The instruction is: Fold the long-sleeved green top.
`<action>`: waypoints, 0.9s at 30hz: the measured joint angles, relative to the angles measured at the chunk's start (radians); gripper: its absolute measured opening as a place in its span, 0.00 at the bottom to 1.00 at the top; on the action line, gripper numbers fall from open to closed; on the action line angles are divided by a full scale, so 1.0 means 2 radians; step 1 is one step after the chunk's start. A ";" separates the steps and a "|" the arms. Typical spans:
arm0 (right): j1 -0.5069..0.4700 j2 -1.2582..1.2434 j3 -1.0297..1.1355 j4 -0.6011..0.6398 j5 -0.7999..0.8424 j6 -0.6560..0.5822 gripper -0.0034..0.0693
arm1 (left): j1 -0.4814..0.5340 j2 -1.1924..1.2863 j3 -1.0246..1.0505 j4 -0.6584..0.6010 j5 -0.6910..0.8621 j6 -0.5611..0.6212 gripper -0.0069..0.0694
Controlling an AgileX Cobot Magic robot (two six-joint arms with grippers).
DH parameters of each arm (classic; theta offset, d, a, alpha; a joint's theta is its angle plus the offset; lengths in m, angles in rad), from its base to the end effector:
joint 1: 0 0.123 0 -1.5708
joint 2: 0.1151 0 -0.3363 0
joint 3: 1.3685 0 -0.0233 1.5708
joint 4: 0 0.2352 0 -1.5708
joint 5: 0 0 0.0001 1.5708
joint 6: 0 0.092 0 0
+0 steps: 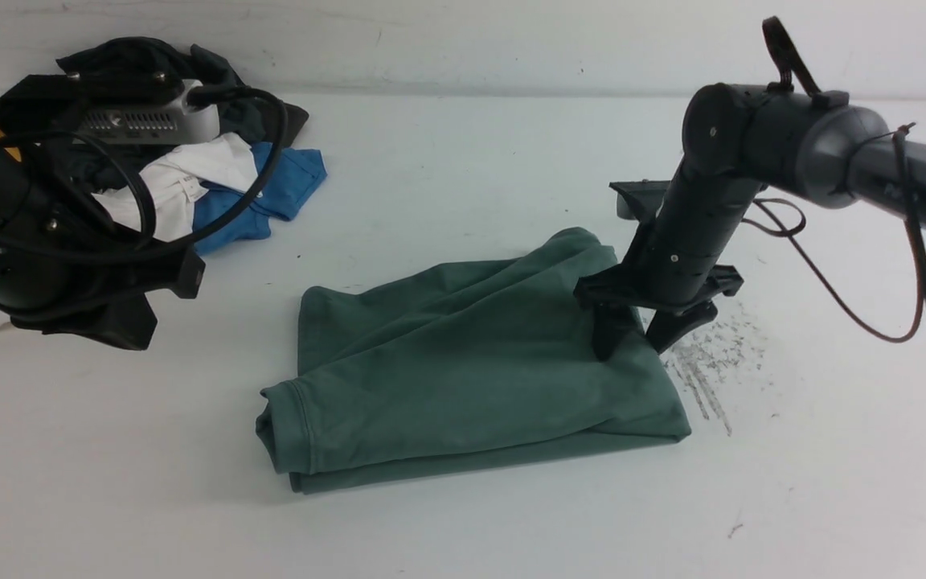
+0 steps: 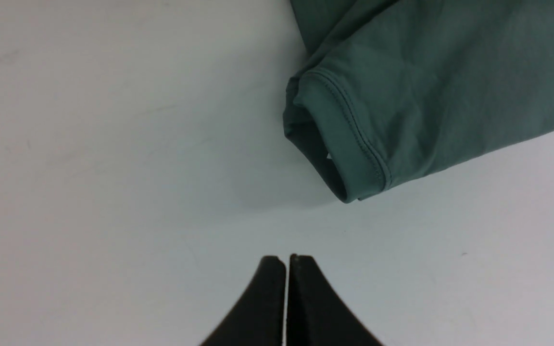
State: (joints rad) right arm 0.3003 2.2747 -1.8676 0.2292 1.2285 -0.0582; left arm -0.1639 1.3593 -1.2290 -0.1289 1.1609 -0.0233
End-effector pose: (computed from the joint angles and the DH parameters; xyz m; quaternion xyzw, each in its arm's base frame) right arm 0.4517 0.1605 0.2110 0.1405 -0.9841 -0.1087 0.0020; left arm 0.2316 -0.0493 0.3857 0.0545 0.9798 -0.0795 0.1753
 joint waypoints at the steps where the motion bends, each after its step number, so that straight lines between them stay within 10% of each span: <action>1: 0.000 0.002 0.000 0.003 -0.001 -0.001 0.60 | 0.000 0.000 0.000 0.000 0.000 0.001 0.09; 7: 0.000 0.000 0.004 0.005 -0.006 -0.008 0.15 | 0.000 0.000 0.000 -0.001 0.007 0.002 0.09; 27: 0.000 -0.101 0.144 -0.070 -0.005 0.049 0.28 | 0.000 -0.067 0.017 0.001 0.014 0.023 0.09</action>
State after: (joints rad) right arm 0.3003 2.0728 -1.5798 0.0900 1.2178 0.0397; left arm -0.1639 1.2246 -1.1948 -0.1274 1.1897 0.0222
